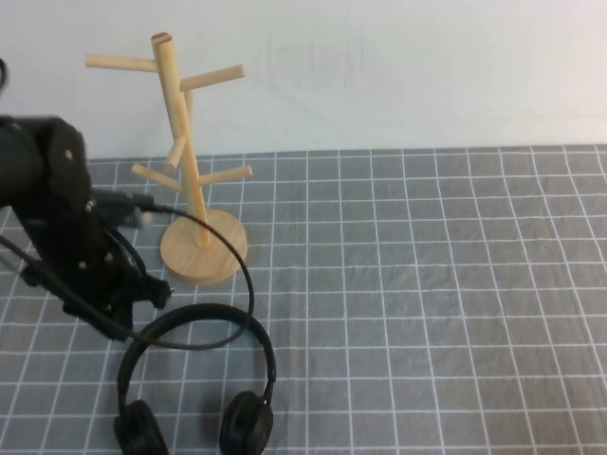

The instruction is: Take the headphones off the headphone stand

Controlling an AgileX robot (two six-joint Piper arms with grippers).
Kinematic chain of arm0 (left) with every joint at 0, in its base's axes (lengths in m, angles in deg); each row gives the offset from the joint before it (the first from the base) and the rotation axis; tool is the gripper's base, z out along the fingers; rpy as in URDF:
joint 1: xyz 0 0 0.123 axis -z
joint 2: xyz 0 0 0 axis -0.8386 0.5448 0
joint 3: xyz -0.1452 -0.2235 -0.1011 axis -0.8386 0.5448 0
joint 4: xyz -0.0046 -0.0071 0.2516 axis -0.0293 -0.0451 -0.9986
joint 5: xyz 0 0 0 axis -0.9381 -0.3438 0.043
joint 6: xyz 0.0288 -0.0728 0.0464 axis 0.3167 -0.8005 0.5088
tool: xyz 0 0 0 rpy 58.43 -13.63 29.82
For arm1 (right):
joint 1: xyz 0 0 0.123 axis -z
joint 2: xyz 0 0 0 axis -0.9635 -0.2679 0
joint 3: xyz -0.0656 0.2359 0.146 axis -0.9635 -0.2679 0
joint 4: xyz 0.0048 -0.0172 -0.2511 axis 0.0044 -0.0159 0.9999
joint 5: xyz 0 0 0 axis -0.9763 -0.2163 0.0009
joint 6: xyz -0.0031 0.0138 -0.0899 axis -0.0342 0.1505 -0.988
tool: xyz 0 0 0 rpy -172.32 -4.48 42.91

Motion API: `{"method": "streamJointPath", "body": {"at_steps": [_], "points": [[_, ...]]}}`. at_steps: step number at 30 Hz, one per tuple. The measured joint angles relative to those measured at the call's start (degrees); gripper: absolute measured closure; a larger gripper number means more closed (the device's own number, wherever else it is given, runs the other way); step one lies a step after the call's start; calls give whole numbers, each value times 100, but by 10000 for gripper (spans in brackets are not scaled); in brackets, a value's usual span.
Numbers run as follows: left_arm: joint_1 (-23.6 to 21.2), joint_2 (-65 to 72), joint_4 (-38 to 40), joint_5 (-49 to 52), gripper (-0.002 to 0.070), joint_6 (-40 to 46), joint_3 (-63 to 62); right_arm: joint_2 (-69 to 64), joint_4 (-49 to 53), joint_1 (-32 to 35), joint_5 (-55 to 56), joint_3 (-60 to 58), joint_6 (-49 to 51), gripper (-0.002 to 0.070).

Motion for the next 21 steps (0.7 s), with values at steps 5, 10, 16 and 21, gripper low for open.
{"method": "streamJointPath", "body": {"at_steps": [5, 10, 16, 21], "points": [[0, -940, 249, -27, 675, 0, 0, 0, 0, 0, 0, 0, 0, 682], [0, -1968, 554, -99, 676, 0, 54, 0, 0, 0, 0, 0, 0, 682], [0, -3563, 592, -113, 676, 0, 570, 0, 0, 0, 0, 0, 0, 682], [0, -5001, 455, -328, 676, 0, 1405, 0, 0, 0, 0, 0, 0, 682]]}}
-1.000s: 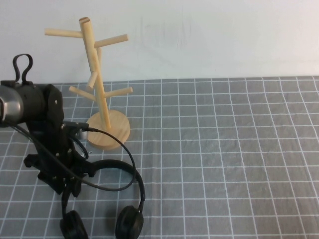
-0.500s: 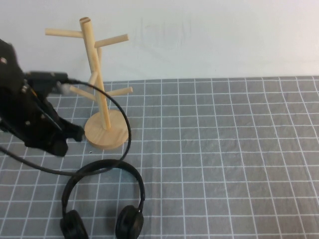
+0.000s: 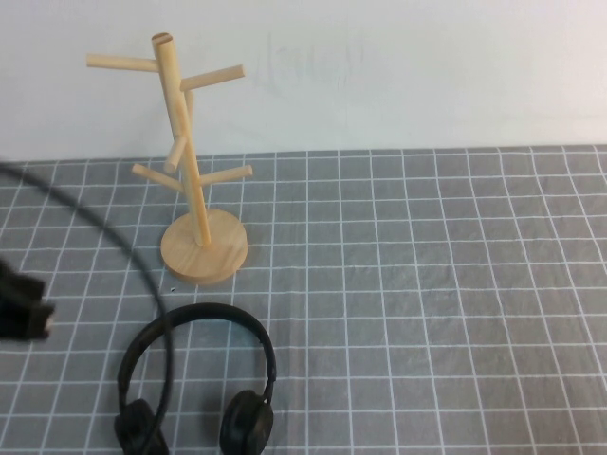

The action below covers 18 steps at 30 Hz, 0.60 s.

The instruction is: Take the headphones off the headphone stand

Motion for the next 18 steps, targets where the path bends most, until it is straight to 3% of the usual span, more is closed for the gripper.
{"method": "streamJointPath", "body": {"at_steps": [18], "points": [[0, -3939, -532, -677, 678, -277, 2045, 0, 0, 0, 0, 0, 0, 682]]}}
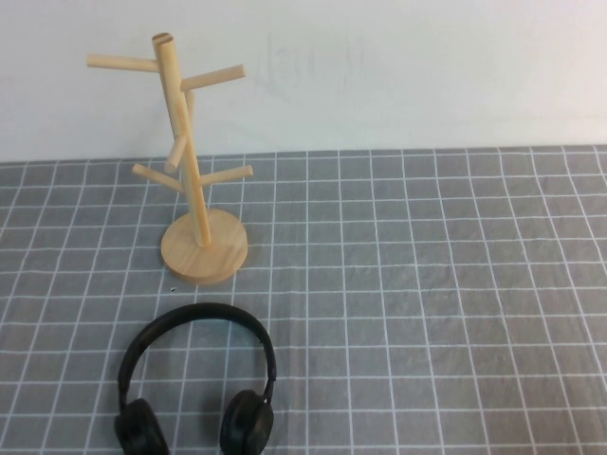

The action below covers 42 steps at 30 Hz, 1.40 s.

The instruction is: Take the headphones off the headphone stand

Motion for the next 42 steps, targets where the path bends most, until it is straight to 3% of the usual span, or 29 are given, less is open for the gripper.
{"method": "streamJointPath", "body": {"at_steps": [7, 22, 33, 42], "points": [[0, -129, -39, -1211, 678, 0, 962, 0, 0, 0, 0, 0, 0, 682], [0, -129, -163, -1513, 678, 0, 1488, 0, 0, 0, 0, 0, 0, 682], [0, -129, 264, -4819, 678, 0, 2619, 0, 0, 0, 0, 0, 0, 682], [0, -217, 276, -5186, 678, 0, 3370, 0, 0, 0, 0, 0, 0, 682]]}}
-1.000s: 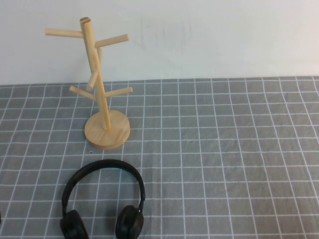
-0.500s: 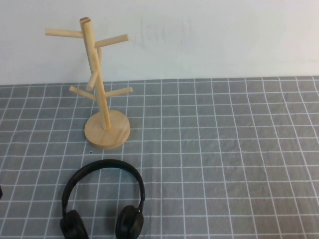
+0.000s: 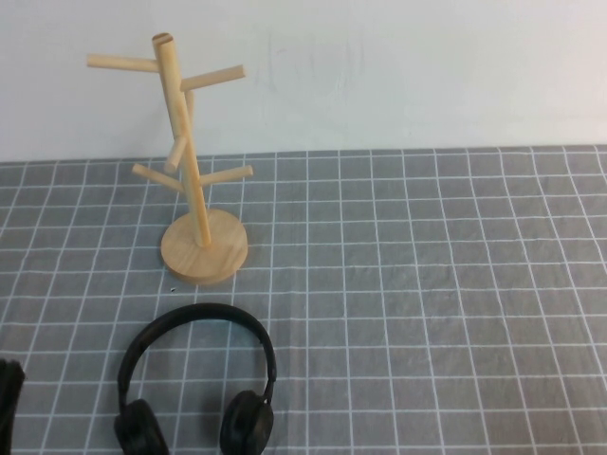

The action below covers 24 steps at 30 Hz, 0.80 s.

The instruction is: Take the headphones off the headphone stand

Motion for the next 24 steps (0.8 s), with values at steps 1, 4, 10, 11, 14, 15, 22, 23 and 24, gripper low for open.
{"method": "streamJointPath", "body": {"at_steps": [1, 4, 10, 11, 14, 15, 22, 23, 24], "points": [[0, -71, 0, 0, 678, 0, 101, 0, 0, 0, 0, 0, 0, 682], [-64, -330, 0, 43, 678, 0, 312, 0, 0, 0, 0, 0, 0, 682], [-268, -1130, 9, 1087, 678, -101, 336, 0, 0, 0, 0, 0, 0, 682], [-294, -1177, 9, 1305, 678, -191, 336, 11, 0, 0, 0, 0, 0, 682], [-361, -1199, 23, 1870, 678, -447, 336, -2, 0, 0, 0, 0, 0, 682], [-374, -1199, 31, 1906, 678, -474, 325, -2, 0, 0, 0, 0, 0, 682], [-386, -1218, 36, 1942, 678, -556, 325, -2, 0, 0, 0, 0, 0, 682], [-386, -1218, 36, 1942, 678, -556, 325, -2, 0, 0, 0, 0, 0, 682], [-386, -1218, 36, 1942, 678, -556, 325, -2, 0, 0, 0, 0, 0, 682]]}}
